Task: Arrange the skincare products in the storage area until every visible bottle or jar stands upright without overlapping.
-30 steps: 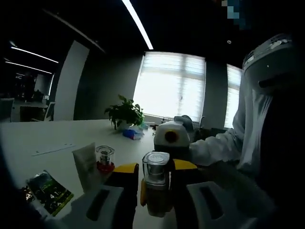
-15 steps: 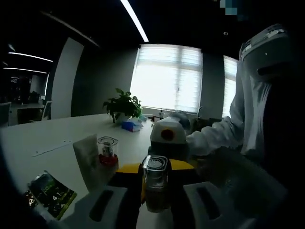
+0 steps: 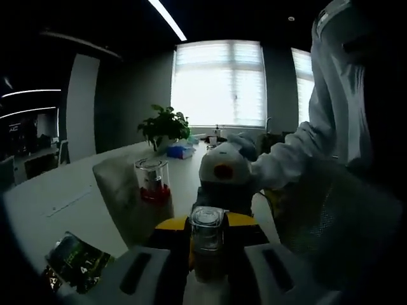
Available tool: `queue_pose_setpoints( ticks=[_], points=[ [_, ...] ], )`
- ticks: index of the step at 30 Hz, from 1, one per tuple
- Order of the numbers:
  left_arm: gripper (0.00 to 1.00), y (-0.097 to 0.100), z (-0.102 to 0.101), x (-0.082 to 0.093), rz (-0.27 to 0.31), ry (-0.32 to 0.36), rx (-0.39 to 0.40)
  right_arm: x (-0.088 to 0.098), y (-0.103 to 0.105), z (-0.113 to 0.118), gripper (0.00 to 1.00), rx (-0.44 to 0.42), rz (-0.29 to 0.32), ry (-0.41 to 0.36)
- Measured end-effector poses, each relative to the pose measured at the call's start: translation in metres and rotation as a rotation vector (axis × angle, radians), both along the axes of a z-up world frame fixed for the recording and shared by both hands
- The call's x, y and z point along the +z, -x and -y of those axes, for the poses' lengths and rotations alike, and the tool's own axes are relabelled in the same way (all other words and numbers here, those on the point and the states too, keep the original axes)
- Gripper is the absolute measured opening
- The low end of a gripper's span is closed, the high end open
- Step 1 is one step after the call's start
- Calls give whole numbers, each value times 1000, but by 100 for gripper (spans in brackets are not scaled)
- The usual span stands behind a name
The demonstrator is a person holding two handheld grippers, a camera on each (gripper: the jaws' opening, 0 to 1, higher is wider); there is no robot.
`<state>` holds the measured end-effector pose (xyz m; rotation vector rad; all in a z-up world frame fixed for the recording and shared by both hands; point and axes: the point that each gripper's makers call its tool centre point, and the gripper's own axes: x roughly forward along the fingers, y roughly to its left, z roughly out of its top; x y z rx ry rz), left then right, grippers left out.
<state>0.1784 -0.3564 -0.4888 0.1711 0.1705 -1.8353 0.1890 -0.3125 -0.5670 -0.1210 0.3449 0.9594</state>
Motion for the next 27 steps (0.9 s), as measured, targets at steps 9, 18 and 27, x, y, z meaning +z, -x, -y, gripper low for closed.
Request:
queue_pose_setpoints(
  ticks=[9,18,27],
  points=[
    [16,-7,3,-8,-3,14,19,-9,-8,7,13,-25,-7,13],
    [16,-9,4,-11,-28,23,31,-14,-6,11,13,-30,-28,25],
    [16,-9,3,-12,-23,35,35,-8,1,17,18,-47,-24,62]
  ],
)
